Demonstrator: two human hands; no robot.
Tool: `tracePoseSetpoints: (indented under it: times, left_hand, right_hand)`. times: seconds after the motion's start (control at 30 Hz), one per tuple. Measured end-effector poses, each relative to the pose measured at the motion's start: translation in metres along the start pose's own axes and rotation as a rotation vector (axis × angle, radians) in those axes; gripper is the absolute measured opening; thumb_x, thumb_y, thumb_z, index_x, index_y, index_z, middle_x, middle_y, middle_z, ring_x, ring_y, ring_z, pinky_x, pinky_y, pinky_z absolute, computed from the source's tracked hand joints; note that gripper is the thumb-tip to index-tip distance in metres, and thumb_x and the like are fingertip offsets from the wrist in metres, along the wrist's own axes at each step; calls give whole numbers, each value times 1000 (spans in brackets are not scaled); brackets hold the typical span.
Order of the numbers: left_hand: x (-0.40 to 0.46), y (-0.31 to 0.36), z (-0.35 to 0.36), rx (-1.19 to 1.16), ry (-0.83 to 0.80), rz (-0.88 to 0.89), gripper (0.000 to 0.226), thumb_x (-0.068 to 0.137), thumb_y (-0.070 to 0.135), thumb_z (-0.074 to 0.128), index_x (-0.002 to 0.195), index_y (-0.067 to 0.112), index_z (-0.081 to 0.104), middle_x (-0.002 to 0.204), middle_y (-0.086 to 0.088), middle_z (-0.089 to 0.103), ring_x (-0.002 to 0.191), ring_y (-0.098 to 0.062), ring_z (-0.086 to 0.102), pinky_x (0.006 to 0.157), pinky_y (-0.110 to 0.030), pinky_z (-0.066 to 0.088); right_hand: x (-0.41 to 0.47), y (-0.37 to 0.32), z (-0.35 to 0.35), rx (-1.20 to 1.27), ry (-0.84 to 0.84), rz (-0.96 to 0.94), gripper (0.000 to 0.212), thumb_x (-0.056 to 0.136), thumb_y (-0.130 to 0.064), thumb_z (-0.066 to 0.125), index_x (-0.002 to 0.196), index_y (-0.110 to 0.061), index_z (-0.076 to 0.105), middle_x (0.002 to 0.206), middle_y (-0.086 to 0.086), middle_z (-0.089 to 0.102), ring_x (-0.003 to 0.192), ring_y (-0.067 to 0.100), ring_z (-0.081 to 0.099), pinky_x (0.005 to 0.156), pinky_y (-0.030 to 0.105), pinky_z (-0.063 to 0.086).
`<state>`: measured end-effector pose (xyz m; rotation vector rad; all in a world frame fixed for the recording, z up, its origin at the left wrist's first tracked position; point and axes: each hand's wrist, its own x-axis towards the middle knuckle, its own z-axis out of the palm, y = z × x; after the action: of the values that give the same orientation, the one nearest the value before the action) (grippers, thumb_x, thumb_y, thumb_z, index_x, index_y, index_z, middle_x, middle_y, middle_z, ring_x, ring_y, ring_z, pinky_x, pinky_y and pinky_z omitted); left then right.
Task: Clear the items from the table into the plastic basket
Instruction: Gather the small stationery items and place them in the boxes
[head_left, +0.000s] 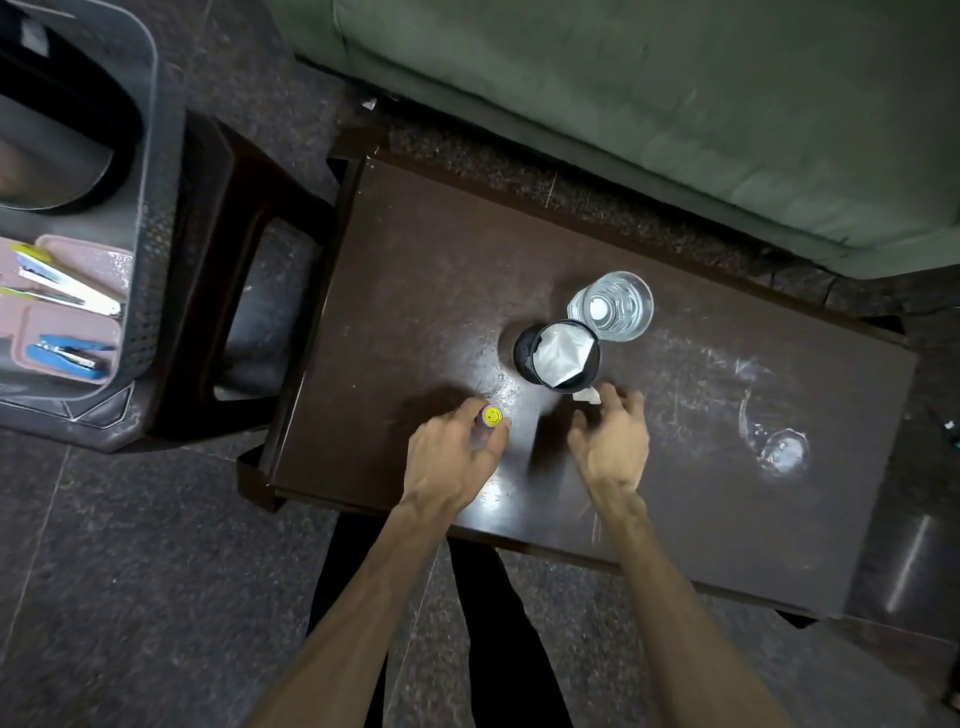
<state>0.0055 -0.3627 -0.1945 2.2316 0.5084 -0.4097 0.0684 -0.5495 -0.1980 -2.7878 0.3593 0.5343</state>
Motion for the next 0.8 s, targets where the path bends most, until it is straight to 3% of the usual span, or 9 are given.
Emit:
tracePoseSetpoints:
  times: [0.13,0.33,0.4,0.57,0.67,0.73,0.8]
  left_hand:
    - [-1,2,-4,-33,-2,-59,30,92,56,65,97,27,68,60,16,57,72,-21,73,72,-32,53]
    - [-6,-5,-27,-152,143,-101,35,87,63,60,102,32,68,76,8,73,70,-16,72,75,-39,58]
    - [-9,-10,-41,-210,229,-108,36,88,61,62,106,31,69,86,7,73,73,-16,71,75,-40,59]
    - [-16,-34,-88,-287,443,-111,28,89,43,70,112,28,71,100,10,65,76,-8,68,72,-37,60]
    - [-20,-50,-125,-331,566,-131,33,85,31,76,117,26,69,104,9,67,82,-8,68,74,-31,59]
    - [-22,-60,-151,-380,640,-161,37,83,25,79,117,25,66,103,9,69,85,-10,69,78,-34,60]
    - [-23,-69,-177,-391,713,-142,35,82,17,80,113,24,65,99,13,68,89,-14,69,82,-37,60]
  right_hand:
    - [9,1,7,4,-45,53,32,85,-17,73,116,-20,74,123,9,63,95,38,70,85,40,55]
    - [-25,-21,13,292,-142,206,25,86,-40,77,105,-25,80,95,2,81,93,28,74,86,33,55]
    - [-41,-39,15,373,-199,164,23,85,-41,80,100,-24,82,92,0,80,89,20,74,87,31,56]
    - [-63,-110,23,592,-305,102,7,82,-35,85,80,-33,78,74,-5,76,66,6,66,72,24,51]
    - [-71,-164,20,701,-366,-1,6,83,-32,83,87,-29,80,79,-3,78,72,9,71,72,23,53]
    - [-74,-203,17,732,-381,-84,11,83,-32,82,92,-27,79,82,-2,78,79,17,74,71,25,55]
    - [-75,-241,15,739,-364,-171,10,82,-33,82,90,-28,78,80,-5,77,77,14,73,71,27,56]
